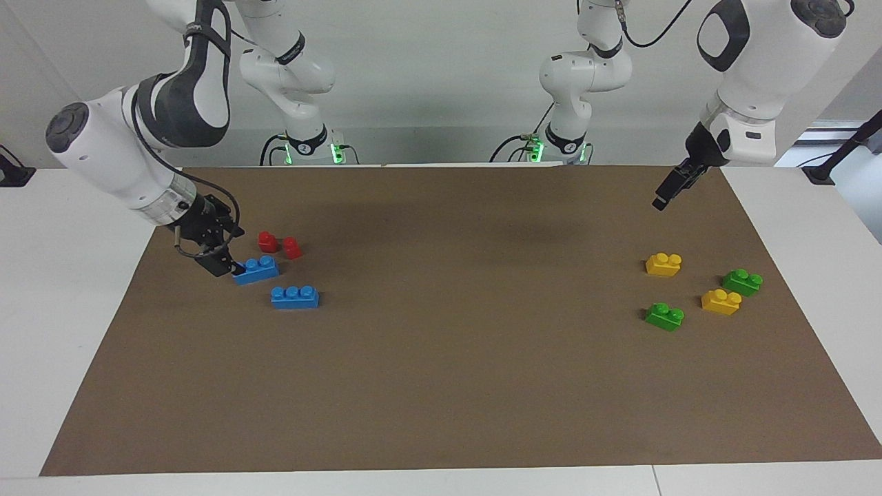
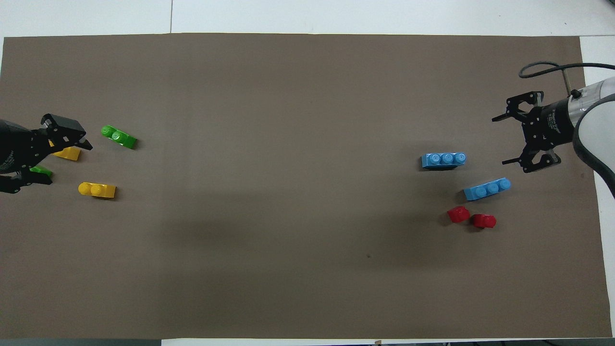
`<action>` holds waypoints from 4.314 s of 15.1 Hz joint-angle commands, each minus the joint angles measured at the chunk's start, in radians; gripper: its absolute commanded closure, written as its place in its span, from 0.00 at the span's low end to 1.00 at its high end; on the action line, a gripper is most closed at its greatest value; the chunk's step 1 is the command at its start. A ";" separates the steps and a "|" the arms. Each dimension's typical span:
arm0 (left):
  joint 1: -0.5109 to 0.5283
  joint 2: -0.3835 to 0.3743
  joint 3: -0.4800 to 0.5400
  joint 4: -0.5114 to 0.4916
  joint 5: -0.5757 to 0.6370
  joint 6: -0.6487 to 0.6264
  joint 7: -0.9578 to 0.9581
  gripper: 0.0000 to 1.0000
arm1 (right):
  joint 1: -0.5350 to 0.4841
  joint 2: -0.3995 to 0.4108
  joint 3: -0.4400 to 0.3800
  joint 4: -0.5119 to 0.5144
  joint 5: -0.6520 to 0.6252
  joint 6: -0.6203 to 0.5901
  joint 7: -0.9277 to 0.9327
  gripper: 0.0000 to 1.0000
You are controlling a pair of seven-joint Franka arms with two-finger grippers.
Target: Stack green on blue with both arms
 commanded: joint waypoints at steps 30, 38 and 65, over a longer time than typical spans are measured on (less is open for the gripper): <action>0.073 0.473 0.003 0.098 0.033 0.407 -0.379 0.00 | 0.026 0.101 0.013 -0.282 0.186 0.396 -0.056 0.13; 0.073 0.474 0.004 -0.014 0.041 0.519 -0.379 0.00 | 0.033 0.103 0.013 -0.265 0.243 0.390 -0.056 1.00; 0.047 0.352 -0.005 -0.025 0.075 0.412 -0.474 1.00 | 0.644 0.199 0.031 -0.010 0.256 0.471 0.511 1.00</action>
